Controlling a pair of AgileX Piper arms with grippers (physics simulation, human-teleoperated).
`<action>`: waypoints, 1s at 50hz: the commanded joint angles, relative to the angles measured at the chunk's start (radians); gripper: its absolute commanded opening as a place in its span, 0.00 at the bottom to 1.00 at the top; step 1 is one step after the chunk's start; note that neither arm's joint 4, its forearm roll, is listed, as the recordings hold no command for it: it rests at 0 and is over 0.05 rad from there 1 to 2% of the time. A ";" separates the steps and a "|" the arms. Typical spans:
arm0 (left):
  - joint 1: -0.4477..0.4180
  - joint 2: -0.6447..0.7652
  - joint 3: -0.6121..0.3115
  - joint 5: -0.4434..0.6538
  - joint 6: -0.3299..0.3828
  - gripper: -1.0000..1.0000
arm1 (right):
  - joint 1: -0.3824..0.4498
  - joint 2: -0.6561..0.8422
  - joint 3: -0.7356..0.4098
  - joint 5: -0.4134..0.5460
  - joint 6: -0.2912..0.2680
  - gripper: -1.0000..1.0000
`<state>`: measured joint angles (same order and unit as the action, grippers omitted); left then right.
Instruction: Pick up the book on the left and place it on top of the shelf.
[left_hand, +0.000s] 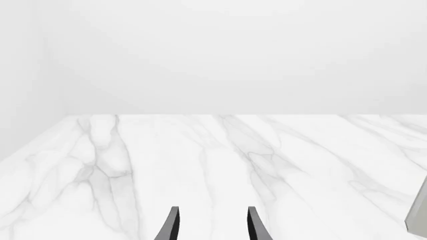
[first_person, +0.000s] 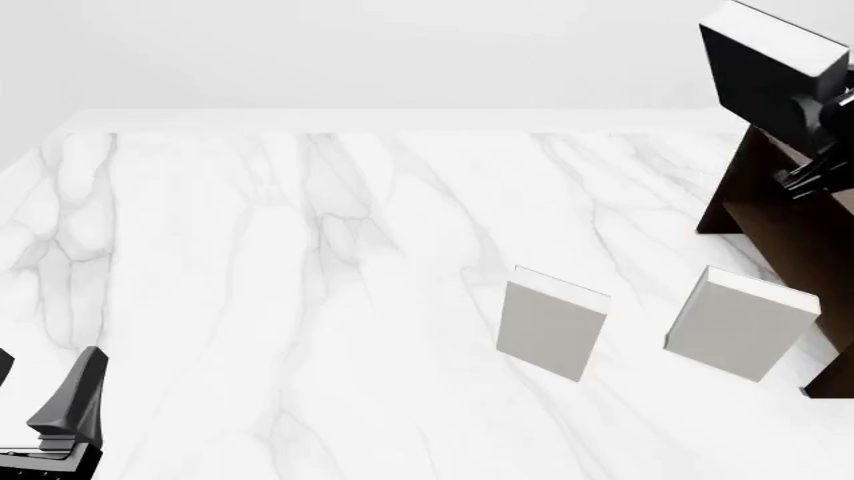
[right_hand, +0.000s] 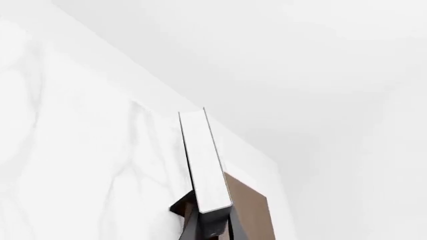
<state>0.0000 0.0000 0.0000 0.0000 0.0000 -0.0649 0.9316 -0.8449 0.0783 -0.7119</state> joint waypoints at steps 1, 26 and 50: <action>0.000 0.000 0.000 0.000 0.000 1.00 | -0.055 -0.038 -0.017 0.026 -0.001 0.00; 0.000 0.000 0.000 0.000 0.000 1.00 | -0.190 -0.048 -0.023 0.043 -0.073 0.00; 0.000 0.000 0.000 0.000 0.000 1.00 | -0.267 -0.047 -0.010 0.028 -0.157 0.00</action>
<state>0.0000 0.0000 0.0000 0.0000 0.0000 -0.2945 0.8899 -0.8435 0.1206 -0.8705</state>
